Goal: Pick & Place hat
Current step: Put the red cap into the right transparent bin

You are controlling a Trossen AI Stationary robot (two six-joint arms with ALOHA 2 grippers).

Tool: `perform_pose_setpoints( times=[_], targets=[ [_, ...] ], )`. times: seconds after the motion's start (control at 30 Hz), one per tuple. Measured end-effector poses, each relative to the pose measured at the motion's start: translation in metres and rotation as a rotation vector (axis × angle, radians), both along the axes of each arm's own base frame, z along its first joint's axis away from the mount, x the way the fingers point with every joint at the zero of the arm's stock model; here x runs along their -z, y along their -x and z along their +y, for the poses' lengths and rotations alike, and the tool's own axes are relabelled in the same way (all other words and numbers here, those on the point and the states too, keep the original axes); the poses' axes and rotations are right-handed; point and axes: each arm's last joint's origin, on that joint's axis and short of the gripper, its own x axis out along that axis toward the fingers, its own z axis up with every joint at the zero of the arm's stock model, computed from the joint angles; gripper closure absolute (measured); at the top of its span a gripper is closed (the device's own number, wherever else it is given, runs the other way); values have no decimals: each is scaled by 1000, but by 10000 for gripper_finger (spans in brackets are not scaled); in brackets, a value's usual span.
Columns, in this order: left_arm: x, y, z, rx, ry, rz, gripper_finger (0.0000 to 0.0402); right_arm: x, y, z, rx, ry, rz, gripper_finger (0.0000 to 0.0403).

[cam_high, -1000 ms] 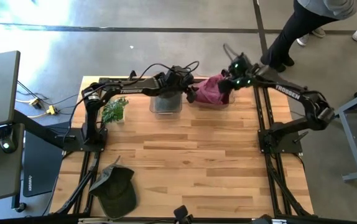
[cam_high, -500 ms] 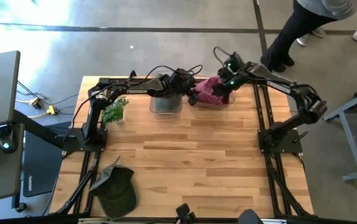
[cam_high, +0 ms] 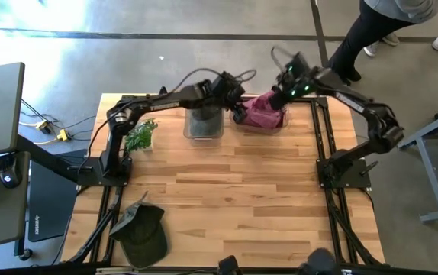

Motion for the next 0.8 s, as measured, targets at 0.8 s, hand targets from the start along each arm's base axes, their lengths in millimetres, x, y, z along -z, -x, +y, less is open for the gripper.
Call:
perform_pose_setpoints(
  times=[0.8],
  targets=[
    [-83, 34, -103, -150, -53, 337, 204, 90, -9, -71, -85, -86, 173, 402]
  ],
)
